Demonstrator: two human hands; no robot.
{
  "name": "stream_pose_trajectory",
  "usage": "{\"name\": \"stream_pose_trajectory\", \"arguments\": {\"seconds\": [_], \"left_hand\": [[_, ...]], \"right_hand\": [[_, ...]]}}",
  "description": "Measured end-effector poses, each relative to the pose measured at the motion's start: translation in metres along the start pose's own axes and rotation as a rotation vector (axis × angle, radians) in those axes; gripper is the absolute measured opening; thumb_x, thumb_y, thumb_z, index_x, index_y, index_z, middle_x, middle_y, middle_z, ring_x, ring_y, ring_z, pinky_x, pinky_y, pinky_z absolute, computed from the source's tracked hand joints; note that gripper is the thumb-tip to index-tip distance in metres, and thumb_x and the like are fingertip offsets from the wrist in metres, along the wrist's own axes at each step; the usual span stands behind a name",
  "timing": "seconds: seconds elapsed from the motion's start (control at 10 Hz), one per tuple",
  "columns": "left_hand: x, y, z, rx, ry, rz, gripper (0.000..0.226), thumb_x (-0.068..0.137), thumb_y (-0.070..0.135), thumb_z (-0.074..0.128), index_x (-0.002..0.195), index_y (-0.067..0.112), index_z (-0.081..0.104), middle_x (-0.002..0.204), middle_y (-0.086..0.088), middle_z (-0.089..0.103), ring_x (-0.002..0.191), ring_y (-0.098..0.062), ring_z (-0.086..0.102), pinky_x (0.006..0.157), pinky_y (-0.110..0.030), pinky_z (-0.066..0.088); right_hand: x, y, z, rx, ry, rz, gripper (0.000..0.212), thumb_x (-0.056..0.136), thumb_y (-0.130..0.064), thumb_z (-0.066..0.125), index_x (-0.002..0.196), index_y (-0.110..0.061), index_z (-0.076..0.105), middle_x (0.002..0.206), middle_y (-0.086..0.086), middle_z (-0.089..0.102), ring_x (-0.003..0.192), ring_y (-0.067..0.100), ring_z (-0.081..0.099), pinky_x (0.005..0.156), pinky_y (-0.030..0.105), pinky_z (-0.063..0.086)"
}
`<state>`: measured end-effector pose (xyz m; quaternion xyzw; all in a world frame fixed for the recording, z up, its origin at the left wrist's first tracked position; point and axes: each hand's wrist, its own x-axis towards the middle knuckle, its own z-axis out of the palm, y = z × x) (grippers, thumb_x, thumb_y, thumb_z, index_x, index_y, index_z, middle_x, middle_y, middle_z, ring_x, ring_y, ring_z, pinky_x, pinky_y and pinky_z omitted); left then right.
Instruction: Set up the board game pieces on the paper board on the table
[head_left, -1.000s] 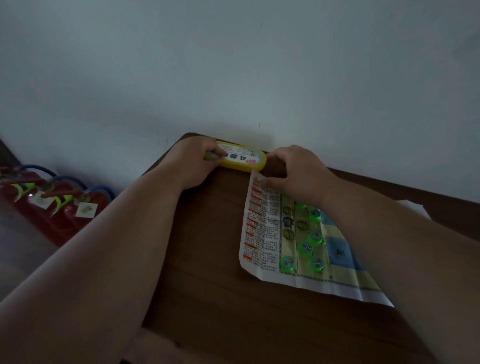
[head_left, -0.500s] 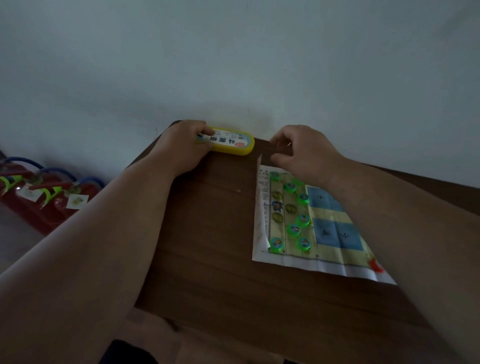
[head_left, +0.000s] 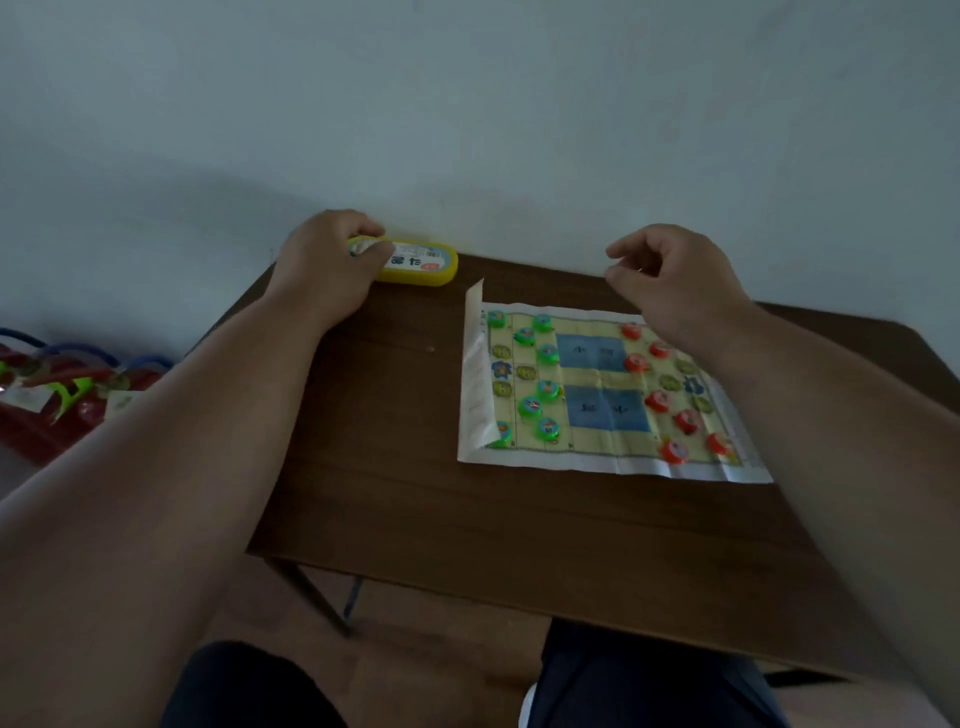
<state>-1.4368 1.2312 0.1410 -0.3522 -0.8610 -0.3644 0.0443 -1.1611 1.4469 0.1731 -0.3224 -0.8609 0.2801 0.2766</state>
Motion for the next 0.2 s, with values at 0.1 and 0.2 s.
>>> {"name": "stream_pose_trajectory", "arguments": {"seconds": [0.1, 0.2], "left_hand": [[-0.008, 0.015, 0.002, -0.072, 0.011, -0.031, 0.035, 0.098, 0.044, 0.065, 0.127, 0.025, 0.073, 0.138, -0.003, 0.068, 0.128, -0.024, 0.062, 0.099, -0.035, 0.045], [-0.016, 0.033, 0.006, -0.177, 0.043, -0.055, 0.035, 0.099, 0.046, 0.063, 0.126, 0.026, 0.073, 0.135, -0.002, 0.069, 0.125, -0.021, 0.062, 0.090, -0.031, 0.043]], "right_hand": [[-0.013, 0.006, -0.018, 0.047, 0.062, 0.065, 0.018, 0.098, -0.029, 0.072, 0.115, -0.024, 0.075, 0.094, -0.012, 0.069, 0.084, 0.002, 0.062, 0.073, 0.024, 0.048], [-0.025, 0.011, -0.034, 0.136, 0.138, 0.127, 0.018, 0.098, -0.031, 0.072, 0.115, -0.026, 0.076, 0.097, -0.009, 0.071, 0.088, 0.006, 0.064, 0.072, 0.024, 0.048]]}}
